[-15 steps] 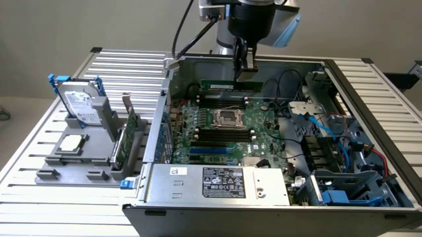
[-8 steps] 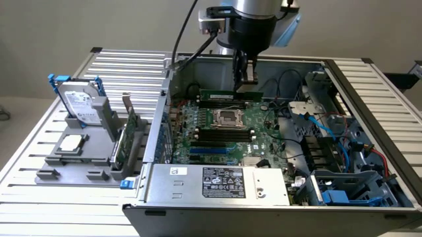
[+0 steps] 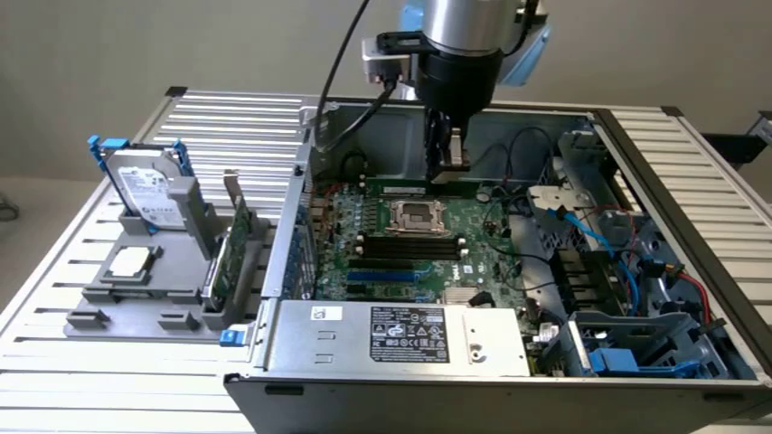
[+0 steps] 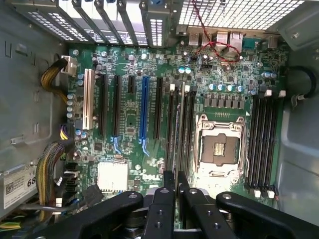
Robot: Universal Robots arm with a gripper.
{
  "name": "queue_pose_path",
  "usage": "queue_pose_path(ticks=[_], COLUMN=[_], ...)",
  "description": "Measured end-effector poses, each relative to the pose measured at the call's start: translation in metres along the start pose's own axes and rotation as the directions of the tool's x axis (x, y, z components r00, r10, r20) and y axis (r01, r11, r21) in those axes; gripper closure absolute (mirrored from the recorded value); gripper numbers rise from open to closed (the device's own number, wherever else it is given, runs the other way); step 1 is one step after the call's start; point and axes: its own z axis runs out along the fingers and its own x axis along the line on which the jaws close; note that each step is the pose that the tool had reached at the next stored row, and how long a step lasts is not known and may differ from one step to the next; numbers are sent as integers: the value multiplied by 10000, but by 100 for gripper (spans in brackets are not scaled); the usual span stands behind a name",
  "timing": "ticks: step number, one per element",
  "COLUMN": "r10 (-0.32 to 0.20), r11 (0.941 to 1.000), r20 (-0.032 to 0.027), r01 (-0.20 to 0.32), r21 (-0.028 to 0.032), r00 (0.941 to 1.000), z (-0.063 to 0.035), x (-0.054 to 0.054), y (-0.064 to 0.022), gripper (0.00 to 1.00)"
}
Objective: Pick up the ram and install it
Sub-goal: 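Insert the ram into the slot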
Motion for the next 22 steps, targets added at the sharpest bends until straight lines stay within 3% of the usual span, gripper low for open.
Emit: queue_pose_path(ticks=[8,22], r10=[-258,-270], r11=[9997,9996], r20=[-3,-3], r01=[258,270], r21=[1,1], r00=[9997,9996], z=[146,401], x=[9,8], y=[10,42], gripper=[86,86])
